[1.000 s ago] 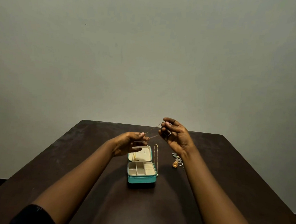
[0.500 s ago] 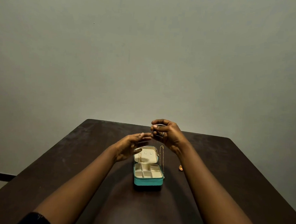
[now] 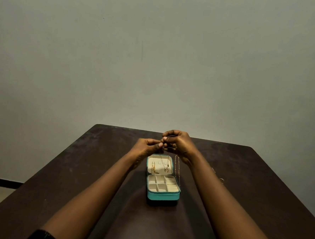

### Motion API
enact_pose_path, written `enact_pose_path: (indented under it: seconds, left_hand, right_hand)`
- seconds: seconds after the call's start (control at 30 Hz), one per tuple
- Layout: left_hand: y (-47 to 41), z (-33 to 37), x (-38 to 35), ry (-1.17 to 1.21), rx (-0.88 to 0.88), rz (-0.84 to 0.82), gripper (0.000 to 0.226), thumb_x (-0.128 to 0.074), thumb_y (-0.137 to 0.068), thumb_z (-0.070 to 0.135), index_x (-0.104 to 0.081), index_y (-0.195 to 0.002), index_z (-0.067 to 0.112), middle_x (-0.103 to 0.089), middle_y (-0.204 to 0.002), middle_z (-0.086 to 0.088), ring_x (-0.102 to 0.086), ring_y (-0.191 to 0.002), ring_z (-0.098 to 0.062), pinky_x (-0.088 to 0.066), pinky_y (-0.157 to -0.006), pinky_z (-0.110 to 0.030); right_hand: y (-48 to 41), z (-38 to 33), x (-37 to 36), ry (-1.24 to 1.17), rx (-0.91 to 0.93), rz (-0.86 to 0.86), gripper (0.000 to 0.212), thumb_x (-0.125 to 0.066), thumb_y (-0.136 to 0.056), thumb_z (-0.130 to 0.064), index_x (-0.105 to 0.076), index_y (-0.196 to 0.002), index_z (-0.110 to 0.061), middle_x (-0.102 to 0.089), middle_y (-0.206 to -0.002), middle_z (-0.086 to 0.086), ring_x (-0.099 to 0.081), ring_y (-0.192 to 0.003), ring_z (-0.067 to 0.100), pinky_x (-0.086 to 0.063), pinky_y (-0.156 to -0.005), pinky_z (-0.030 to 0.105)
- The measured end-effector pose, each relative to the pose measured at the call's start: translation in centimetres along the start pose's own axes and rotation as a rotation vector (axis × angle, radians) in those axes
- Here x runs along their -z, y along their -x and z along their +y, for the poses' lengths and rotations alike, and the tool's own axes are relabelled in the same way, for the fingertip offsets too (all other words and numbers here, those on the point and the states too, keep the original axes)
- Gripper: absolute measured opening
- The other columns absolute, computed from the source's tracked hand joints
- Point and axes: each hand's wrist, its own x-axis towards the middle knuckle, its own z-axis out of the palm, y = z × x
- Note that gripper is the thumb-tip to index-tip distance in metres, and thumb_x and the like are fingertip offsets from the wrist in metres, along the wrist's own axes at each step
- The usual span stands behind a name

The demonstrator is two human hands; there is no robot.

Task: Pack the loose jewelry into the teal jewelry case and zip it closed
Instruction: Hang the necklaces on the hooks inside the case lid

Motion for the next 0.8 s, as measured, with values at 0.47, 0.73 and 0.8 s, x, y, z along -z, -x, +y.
enact_pose_path:
  seconds: [0.47,0.73,0.8]
  left_hand:
    - [-1.2,-2.2,-0.4,-0.121,0.111,0.147,0.012,-0.055,-0.091,0.004,-0.066,-0.096,0.002,-0.066,-0.077,-0.006,-0.064,-0.058,-0.004,-0.052,-0.060,-0.017]
    - [-2.2,-3.1,-0.8,-0.224,0.173,0.259,0.019,-0.054,-0.092,0.005,-0.066,-0.104,-0.005,-0.061,-0.070,-0.007,-0.056,-0.059,-0.012,-0.047,-0.050,-0.016]
    - [-2.7,-3.6,-0.9,-0.263,0.183,0.291,0.018,-0.056,-0.091,0.005,-0.067,-0.102,-0.004,-0.062,-0.070,-0.009,-0.056,-0.059,-0.012,-0.049,-0.052,-0.018]
  right_hand:
    - [-1.1,4.3,0.3,0.050,-0.030,0.086,0.017,-0.050,-0.089,0.008,-0.059,-0.084,-0.006,-0.060,-0.075,0.008,-0.057,-0.059,0.013,-0.054,-0.060,0.026]
    - [-2.9,6.1,0.0,0.187,-0.074,0.193,0.020,-0.049,-0.088,0.010,-0.057,-0.079,-0.007,-0.057,-0.071,0.009,-0.053,-0.056,0.012,-0.050,-0.047,0.020]
    - [-3.4,6.6,0.0,0.250,-0.095,0.216,0.021,-0.050,-0.087,0.010,-0.057,-0.079,-0.008,-0.057,-0.070,0.008,-0.052,-0.054,0.011,-0.049,-0.046,0.020]
